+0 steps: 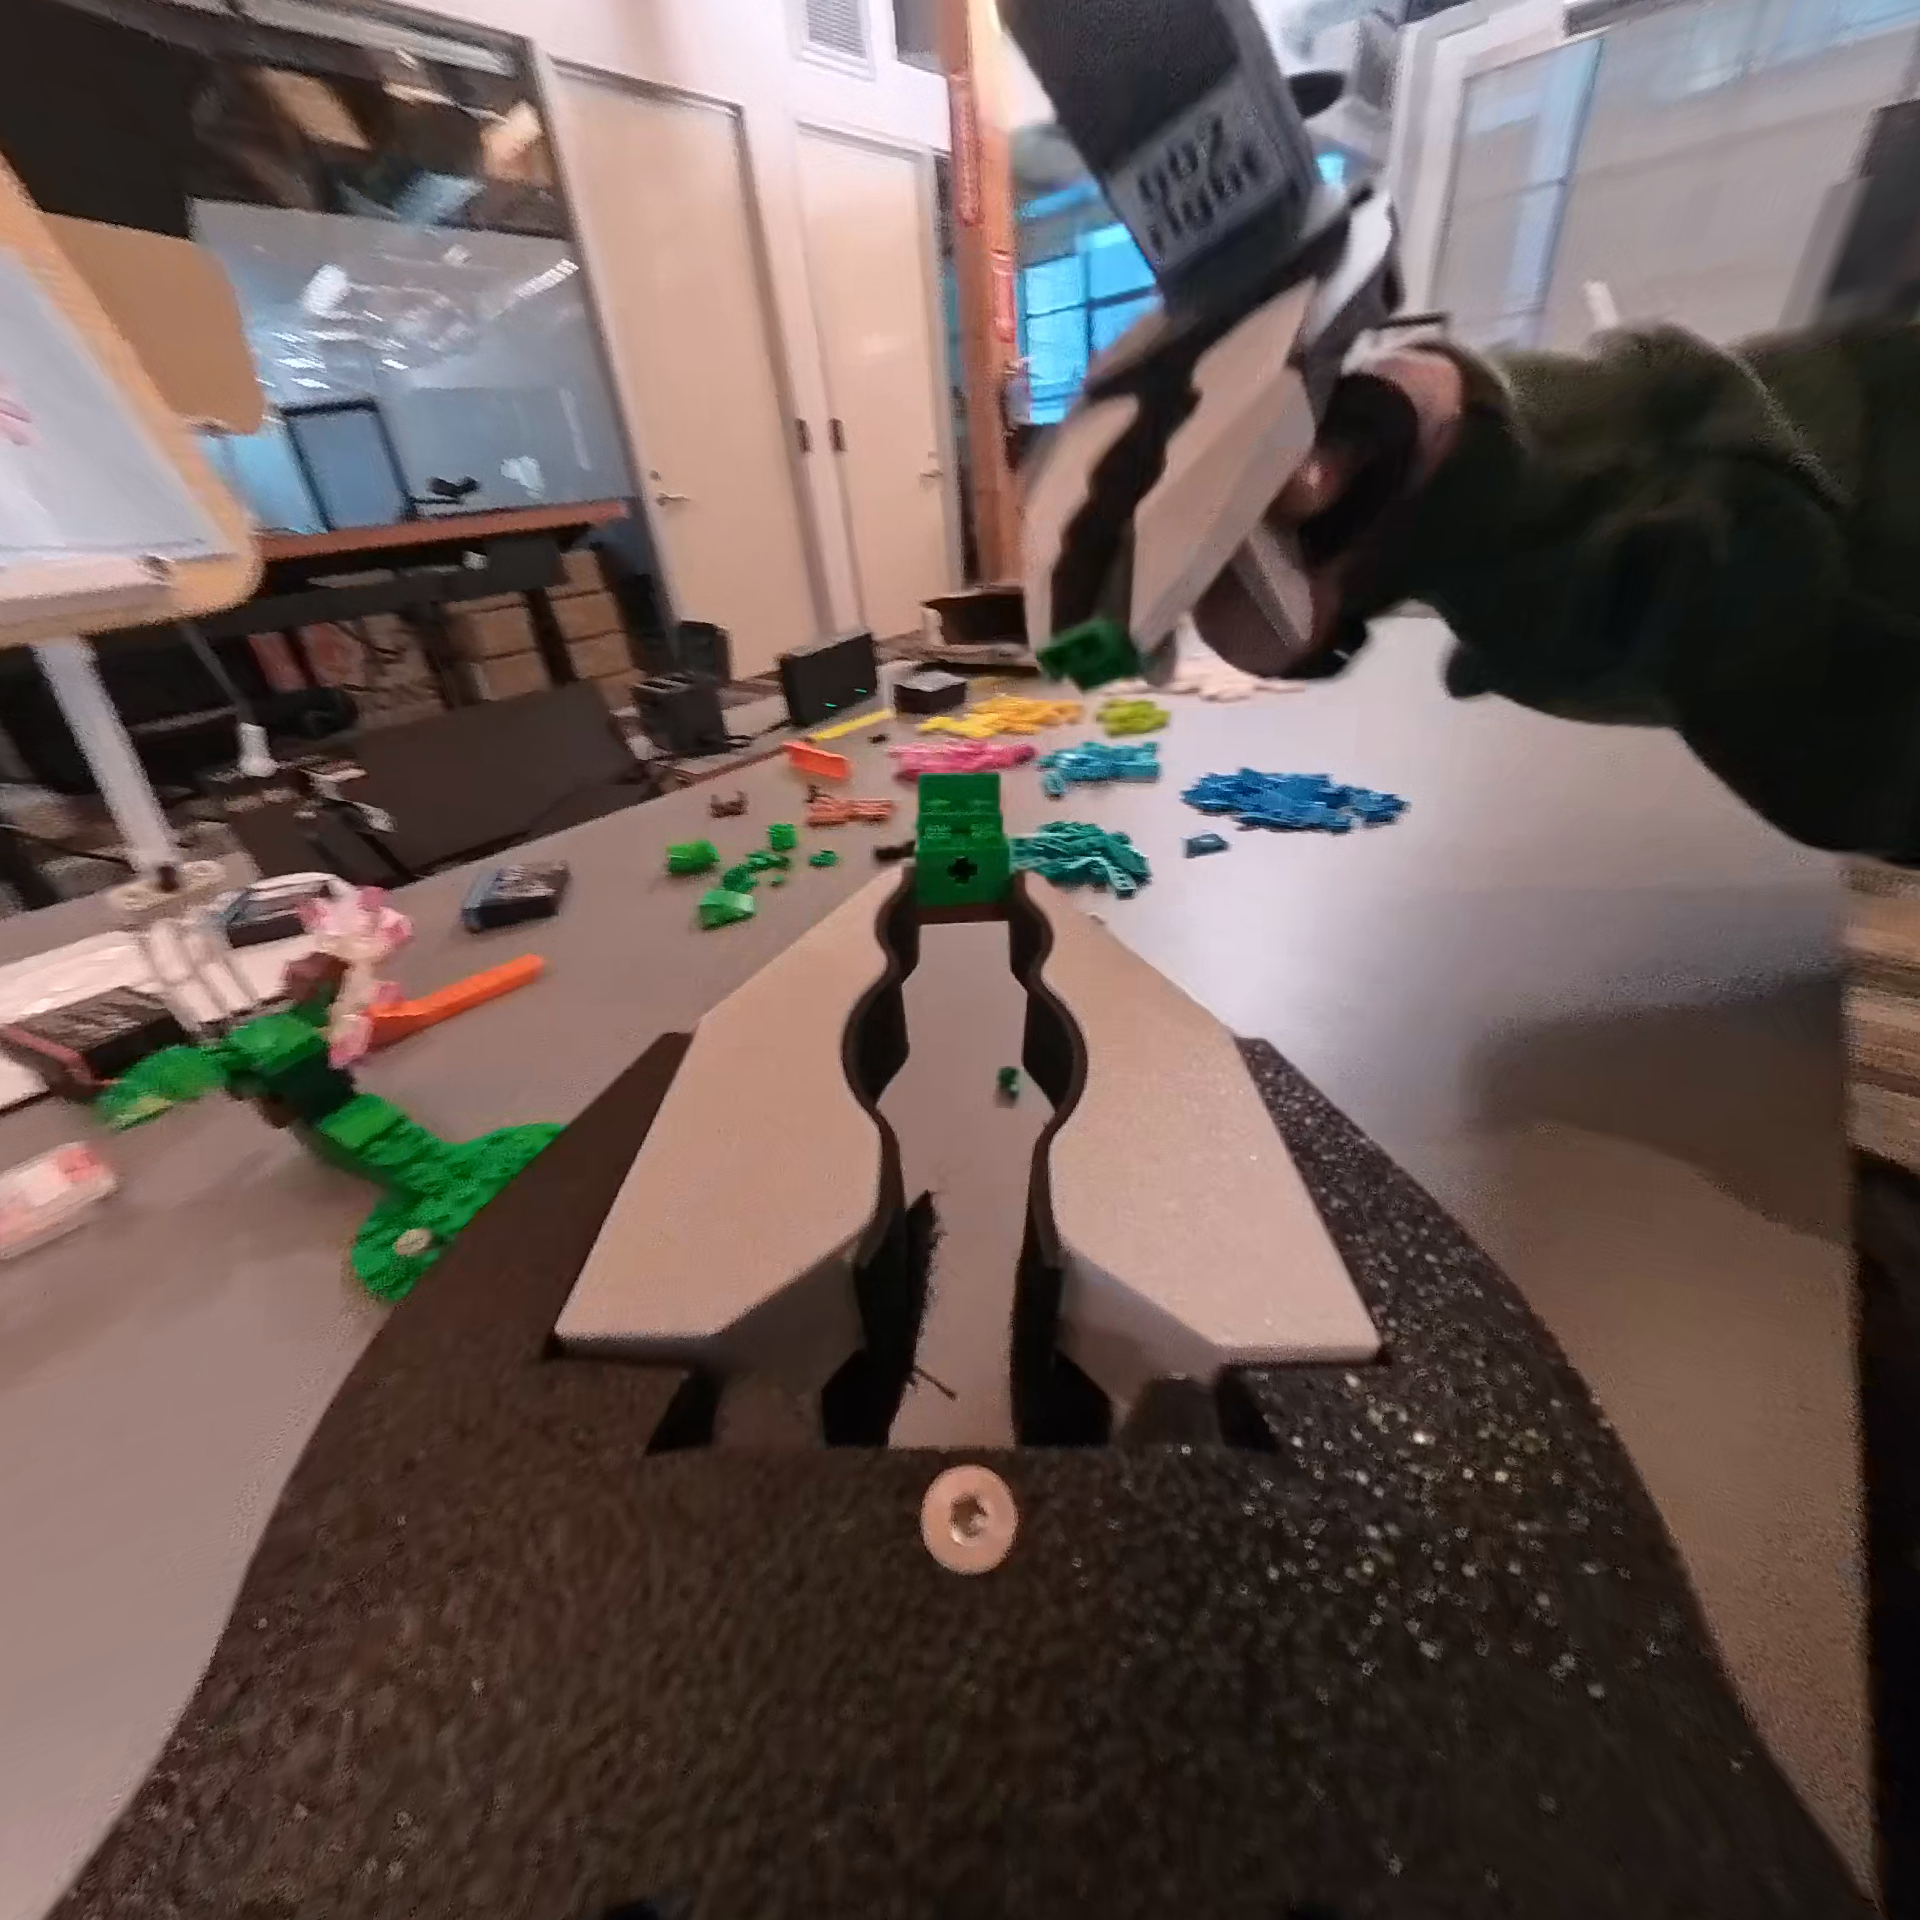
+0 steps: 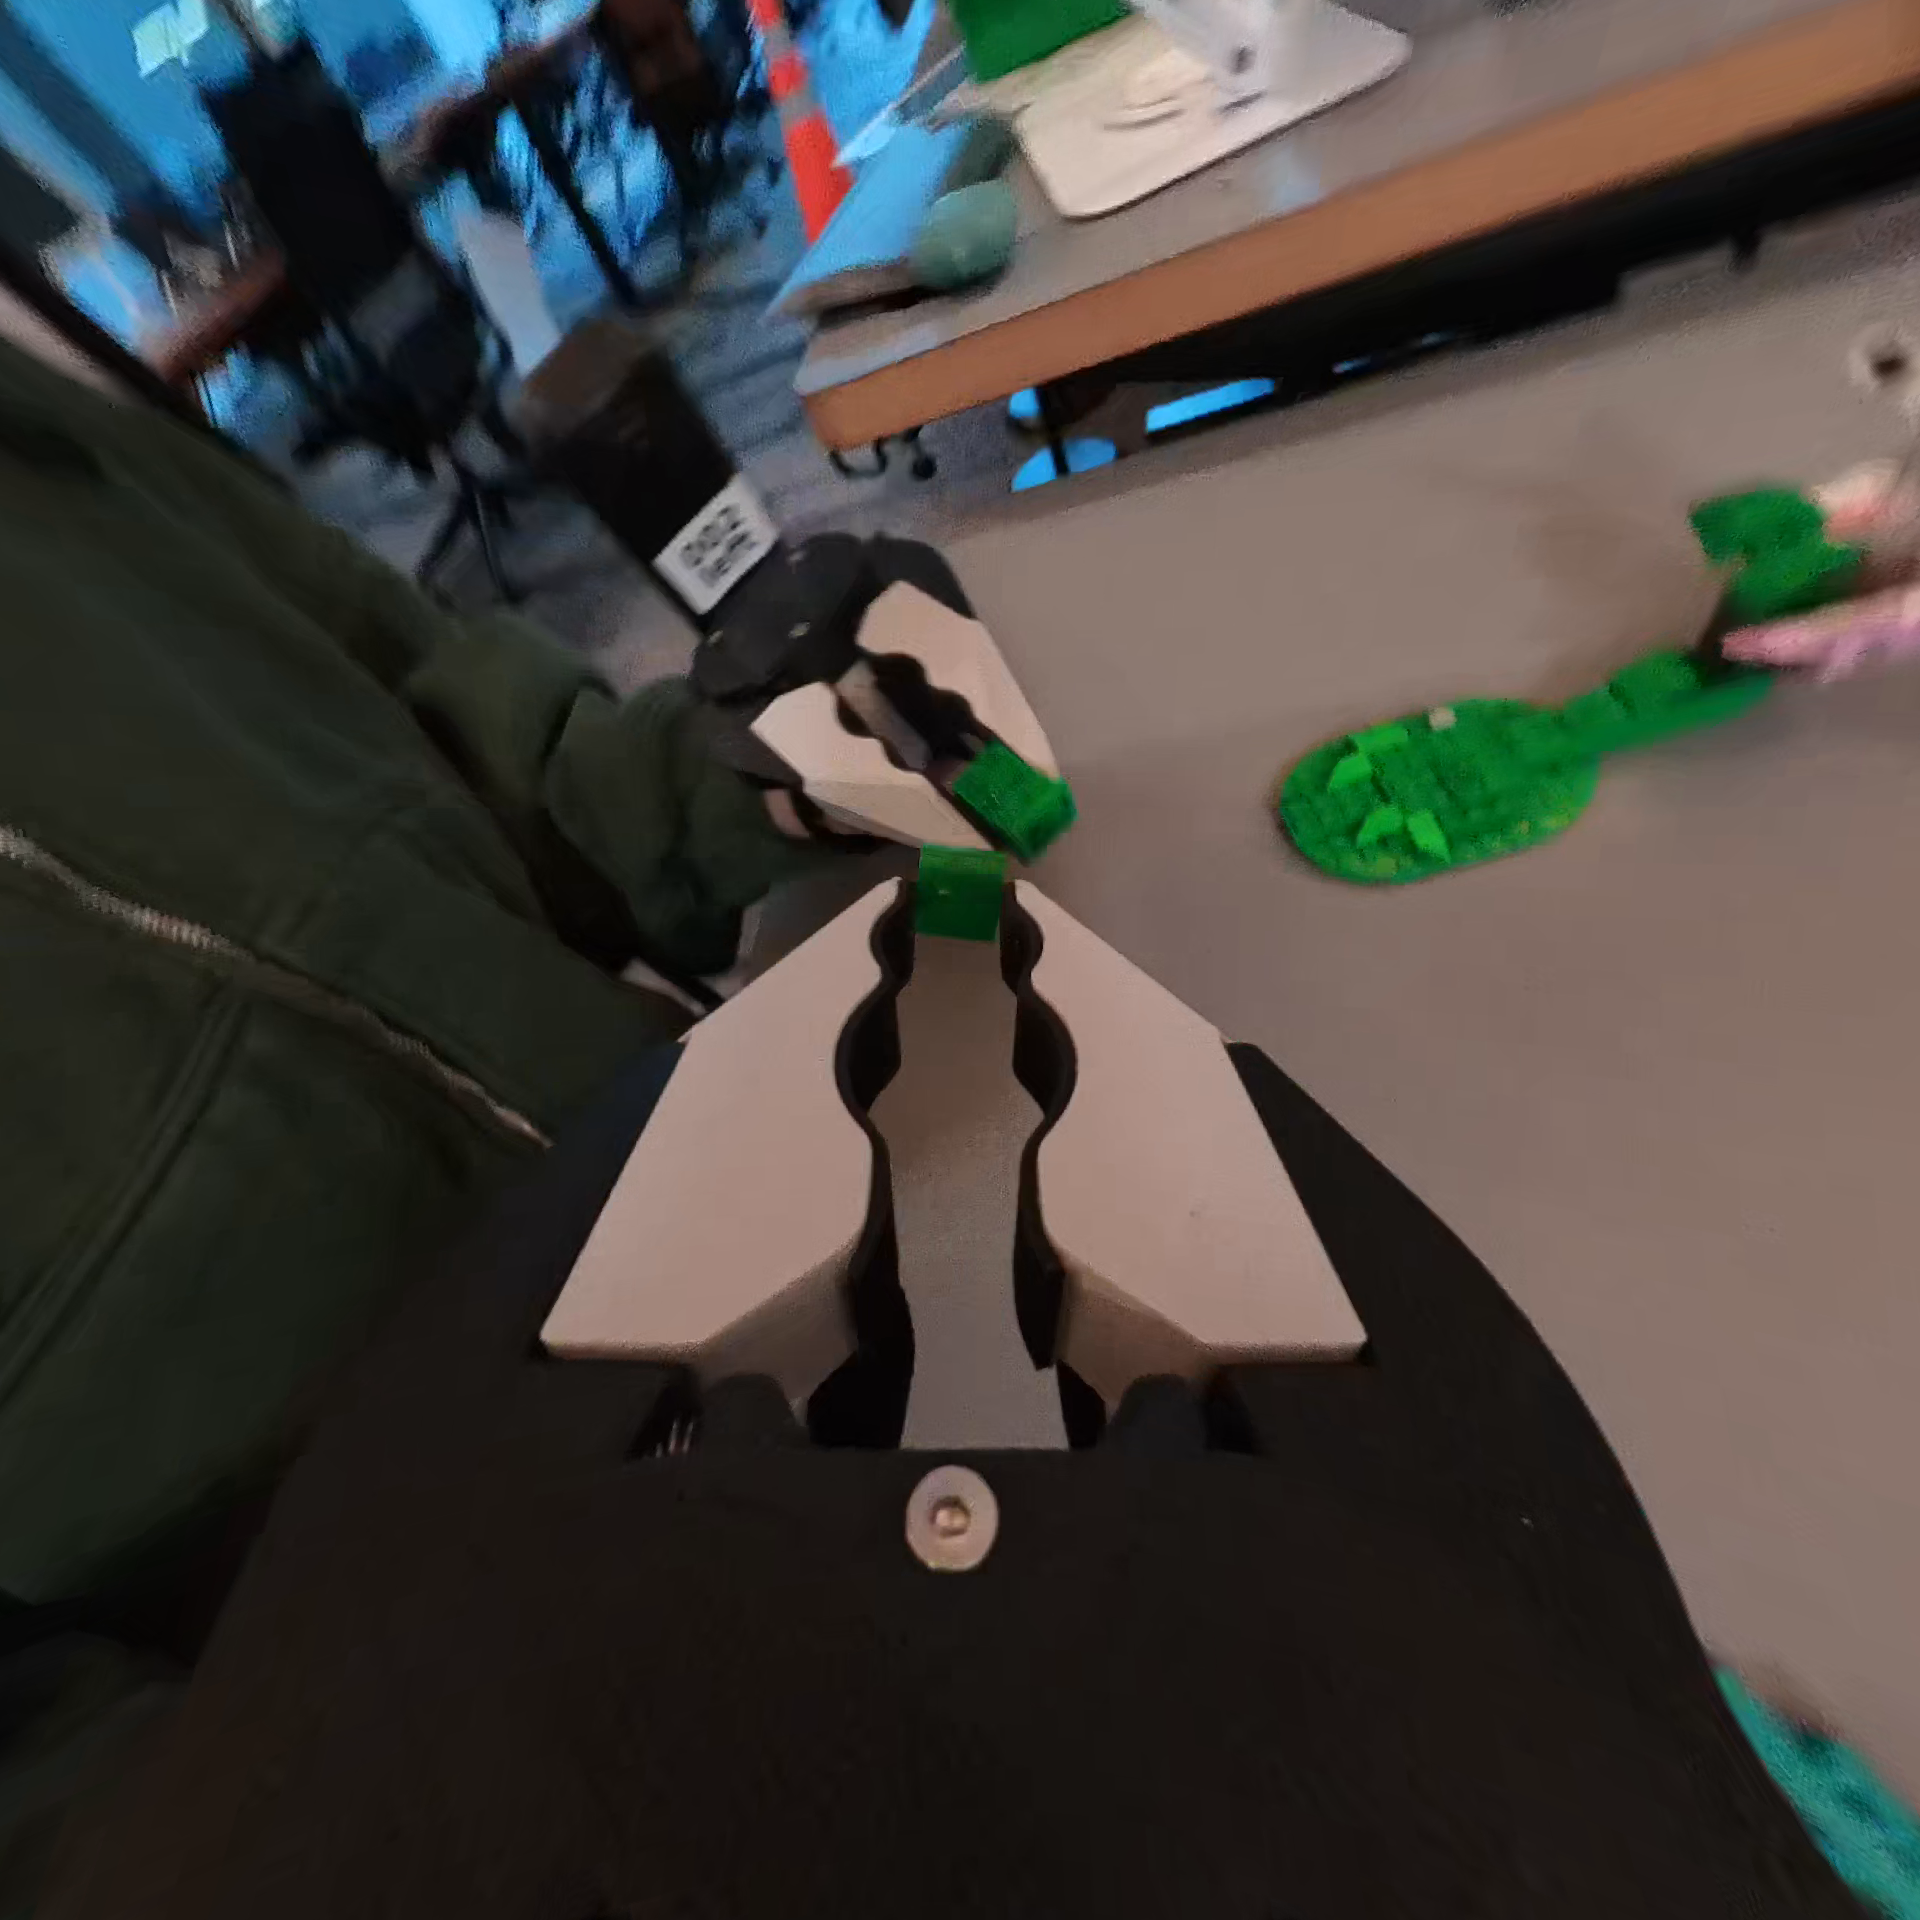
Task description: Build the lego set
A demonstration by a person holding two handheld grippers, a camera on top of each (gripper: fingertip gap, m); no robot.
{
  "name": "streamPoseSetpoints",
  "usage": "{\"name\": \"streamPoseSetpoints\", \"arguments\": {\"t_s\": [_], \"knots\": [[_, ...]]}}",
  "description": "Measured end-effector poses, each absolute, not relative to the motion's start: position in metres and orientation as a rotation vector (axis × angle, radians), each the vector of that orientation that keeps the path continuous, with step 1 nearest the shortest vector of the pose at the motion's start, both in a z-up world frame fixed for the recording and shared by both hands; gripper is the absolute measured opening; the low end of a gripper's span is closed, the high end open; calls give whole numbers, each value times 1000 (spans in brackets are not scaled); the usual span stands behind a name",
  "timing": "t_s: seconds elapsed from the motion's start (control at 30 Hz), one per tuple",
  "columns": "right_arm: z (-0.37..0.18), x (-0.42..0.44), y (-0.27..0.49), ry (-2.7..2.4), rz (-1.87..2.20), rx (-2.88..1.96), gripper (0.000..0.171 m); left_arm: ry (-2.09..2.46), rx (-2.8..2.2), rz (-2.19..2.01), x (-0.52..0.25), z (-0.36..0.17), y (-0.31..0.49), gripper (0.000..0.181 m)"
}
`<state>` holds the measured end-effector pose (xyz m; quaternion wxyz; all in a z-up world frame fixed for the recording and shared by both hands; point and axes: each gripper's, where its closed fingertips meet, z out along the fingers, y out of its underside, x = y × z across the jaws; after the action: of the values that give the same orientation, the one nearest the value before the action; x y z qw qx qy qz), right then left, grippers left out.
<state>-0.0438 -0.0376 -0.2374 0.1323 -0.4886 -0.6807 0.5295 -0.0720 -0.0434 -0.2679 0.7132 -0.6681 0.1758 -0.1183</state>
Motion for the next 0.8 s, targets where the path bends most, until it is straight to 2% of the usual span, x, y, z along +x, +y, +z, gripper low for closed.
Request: {"name": "streamPoseSetpoints", "arguments": {"t_s": [0.13,0.3,0.8], "knots": [[-227,-55,-54,-2284,1249,-1179,14,407,-1496,-465,-65,-268,-48,14],[-248,-64,-57,-2637,893,-1035,14,423,-1484,-591,-62,-266,-55,14],[-259,-61,-68,-2889,658,-932,14,470,-1474,-612,-56,-267,-59,14]]}}
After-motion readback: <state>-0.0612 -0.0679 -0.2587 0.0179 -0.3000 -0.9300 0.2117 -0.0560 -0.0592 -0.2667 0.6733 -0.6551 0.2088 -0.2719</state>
